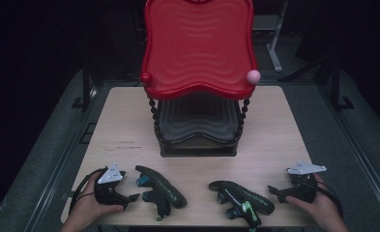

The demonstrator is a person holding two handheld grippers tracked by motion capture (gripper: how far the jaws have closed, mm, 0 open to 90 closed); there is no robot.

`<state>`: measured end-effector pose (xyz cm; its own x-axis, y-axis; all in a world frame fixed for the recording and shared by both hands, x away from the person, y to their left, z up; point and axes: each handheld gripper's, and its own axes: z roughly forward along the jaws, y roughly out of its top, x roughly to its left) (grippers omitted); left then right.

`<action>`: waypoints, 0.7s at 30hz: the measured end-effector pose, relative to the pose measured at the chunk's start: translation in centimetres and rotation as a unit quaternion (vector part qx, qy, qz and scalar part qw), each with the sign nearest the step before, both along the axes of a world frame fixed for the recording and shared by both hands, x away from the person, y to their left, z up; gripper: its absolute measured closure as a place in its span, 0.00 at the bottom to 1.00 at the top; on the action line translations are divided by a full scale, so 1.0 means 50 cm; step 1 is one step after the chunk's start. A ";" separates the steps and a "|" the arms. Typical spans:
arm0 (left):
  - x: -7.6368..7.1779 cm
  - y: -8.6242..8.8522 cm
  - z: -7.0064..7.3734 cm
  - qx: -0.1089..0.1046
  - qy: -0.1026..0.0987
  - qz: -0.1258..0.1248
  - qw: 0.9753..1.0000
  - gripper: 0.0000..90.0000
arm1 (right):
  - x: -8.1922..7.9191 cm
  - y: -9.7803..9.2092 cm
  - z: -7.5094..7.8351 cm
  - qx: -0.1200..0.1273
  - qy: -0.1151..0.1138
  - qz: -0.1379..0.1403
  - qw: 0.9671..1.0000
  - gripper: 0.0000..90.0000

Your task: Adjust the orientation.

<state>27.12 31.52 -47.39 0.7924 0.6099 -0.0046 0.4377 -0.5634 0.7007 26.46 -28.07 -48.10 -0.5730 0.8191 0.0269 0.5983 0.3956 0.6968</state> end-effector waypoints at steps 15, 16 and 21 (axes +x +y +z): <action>-0.010 0.027 0.018 -0.017 0.011 -0.015 1.000 0.44 | -0.004 -0.001 0.000 0.000 0.000 0.000 1.000 0.00; -0.016 0.029 0.020 -0.012 0.010 -0.023 1.000 0.47 | -0.004 -0.001 0.000 0.001 0.001 -0.001 1.000 0.00; -0.029 0.034 0.025 -0.019 0.010 -0.032 0.999 0.56 | -0.004 -0.001 0.000 0.000 0.001 -0.001 1.000 0.00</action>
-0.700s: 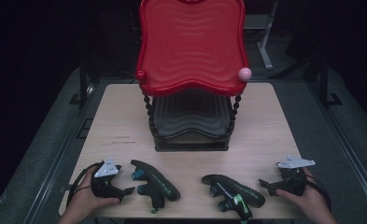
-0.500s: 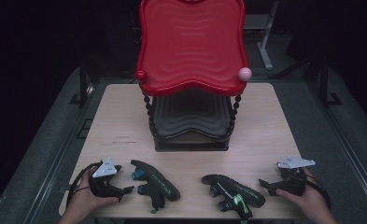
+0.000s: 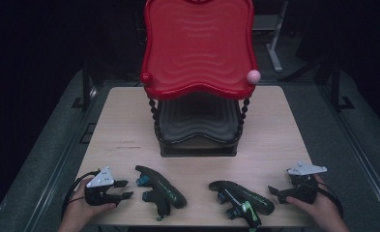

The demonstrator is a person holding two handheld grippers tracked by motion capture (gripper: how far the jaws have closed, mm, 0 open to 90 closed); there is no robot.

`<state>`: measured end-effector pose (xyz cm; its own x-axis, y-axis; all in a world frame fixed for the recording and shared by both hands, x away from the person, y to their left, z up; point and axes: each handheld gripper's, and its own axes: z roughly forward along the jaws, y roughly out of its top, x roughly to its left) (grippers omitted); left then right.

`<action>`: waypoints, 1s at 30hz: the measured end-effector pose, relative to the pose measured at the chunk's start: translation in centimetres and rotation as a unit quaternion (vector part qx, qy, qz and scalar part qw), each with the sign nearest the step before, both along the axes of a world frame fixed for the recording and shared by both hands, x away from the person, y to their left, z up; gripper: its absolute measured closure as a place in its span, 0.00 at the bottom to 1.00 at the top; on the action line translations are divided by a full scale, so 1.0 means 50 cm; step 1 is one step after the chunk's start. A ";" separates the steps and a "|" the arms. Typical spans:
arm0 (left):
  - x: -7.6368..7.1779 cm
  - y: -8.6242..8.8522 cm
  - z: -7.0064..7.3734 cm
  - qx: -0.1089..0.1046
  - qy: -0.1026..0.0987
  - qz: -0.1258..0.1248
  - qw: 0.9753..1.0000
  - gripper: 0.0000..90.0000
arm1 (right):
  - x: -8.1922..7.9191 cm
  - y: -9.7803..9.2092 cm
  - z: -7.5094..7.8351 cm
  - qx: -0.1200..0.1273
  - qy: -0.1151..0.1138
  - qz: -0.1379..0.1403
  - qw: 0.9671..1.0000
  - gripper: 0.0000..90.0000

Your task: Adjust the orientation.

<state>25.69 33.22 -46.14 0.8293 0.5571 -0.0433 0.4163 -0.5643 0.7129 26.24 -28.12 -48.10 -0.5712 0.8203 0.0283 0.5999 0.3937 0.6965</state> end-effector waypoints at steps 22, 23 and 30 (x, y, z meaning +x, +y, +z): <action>-0.063 -0.060 0.033 -0.028 -0.014 -0.048 0.998 0.55 | 0.000 0.000 0.000 0.000 0.001 0.000 1.000 0.00; -0.063 -0.064 0.032 -0.026 -0.015 -0.052 0.998 0.55 | 0.000 0.000 0.000 0.000 0.001 0.000 1.000 0.00; -0.058 -0.092 0.031 -0.026 -0.023 -0.070 0.997 0.60 | 0.000 -0.001 0.000 -0.001 0.000 0.001 1.000 0.00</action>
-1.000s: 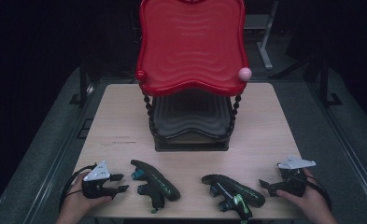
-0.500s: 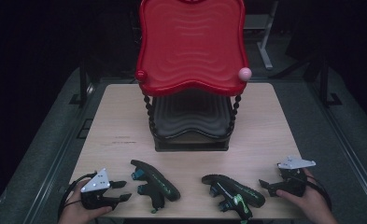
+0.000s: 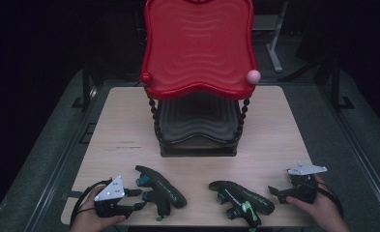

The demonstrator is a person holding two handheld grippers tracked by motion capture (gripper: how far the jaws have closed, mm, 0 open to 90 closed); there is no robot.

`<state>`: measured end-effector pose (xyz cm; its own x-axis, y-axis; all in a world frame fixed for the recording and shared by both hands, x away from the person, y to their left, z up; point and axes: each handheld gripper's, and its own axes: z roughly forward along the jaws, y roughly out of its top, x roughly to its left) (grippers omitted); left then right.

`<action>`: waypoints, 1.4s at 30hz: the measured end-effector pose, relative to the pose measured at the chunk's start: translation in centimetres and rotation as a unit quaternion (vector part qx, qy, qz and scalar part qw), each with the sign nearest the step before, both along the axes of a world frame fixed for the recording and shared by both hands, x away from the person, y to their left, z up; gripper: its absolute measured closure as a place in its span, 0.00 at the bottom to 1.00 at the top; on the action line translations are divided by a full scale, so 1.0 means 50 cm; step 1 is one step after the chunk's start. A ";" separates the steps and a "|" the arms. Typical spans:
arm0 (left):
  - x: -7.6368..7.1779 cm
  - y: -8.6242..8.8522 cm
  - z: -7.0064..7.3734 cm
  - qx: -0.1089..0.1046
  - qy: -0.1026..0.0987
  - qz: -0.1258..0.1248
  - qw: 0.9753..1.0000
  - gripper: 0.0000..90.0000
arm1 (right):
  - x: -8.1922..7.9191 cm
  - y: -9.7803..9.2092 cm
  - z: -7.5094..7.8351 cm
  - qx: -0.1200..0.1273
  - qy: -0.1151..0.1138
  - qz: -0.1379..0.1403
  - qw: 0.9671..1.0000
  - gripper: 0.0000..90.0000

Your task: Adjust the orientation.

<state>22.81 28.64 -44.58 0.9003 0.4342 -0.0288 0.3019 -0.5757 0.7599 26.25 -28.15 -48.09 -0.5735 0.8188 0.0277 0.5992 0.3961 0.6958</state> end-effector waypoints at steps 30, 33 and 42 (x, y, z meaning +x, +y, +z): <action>0.003 0.008 0.058 -0.086 -0.036 0.027 0.995 0.77 | 0.000 -0.001 0.000 0.001 0.000 0.002 1.000 0.00; -0.001 0.012 0.062 -0.089 -0.027 0.034 0.995 0.77 | 0.000 -0.001 0.000 0.000 0.000 0.002 1.000 0.00; 0.007 0.009 0.060 -0.100 -0.011 0.042 0.994 0.77 | 0.000 -0.001 0.000 0.001 0.000 0.003 1.000 0.00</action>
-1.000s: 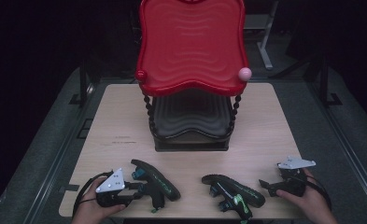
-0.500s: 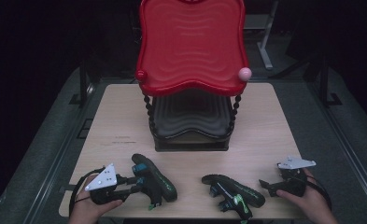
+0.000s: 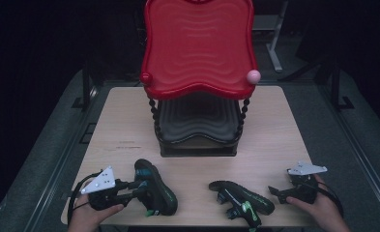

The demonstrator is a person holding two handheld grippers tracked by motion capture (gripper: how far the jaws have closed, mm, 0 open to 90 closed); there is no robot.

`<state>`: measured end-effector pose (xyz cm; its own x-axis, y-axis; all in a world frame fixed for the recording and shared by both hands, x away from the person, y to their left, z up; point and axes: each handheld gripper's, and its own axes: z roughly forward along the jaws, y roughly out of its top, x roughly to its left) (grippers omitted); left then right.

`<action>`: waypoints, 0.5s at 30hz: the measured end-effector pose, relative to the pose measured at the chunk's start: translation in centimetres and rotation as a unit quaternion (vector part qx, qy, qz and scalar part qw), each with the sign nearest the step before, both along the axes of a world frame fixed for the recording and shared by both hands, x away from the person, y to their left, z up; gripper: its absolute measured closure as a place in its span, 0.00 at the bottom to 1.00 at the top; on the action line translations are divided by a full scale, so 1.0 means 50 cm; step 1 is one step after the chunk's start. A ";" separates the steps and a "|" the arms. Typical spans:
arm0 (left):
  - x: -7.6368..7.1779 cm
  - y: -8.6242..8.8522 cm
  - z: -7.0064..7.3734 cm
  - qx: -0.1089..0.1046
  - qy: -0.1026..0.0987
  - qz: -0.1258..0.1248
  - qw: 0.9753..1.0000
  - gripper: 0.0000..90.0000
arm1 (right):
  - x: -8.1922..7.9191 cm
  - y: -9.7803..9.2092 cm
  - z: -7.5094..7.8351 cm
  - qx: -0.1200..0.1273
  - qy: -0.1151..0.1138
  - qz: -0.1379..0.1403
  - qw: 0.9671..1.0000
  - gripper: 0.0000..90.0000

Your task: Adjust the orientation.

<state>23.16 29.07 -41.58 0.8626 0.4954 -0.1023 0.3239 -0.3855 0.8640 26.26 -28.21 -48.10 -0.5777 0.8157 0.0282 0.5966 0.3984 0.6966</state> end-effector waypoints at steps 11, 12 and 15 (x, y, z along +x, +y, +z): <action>0.046 -0.043 0.005 0.001 0.014 -0.012 1.000 0.77 | 0.000 0.000 0.000 0.000 0.000 0.000 1.000 0.00; 0.051 -0.047 0.004 0.001 0.014 -0.013 1.000 0.77 | 0.000 0.000 0.000 0.000 0.000 0.000 1.000 0.00; 0.066 -0.060 0.001 0.001 0.021 -0.018 1.000 0.77 | 0.000 0.000 0.000 0.000 0.000 0.000 1.000 0.00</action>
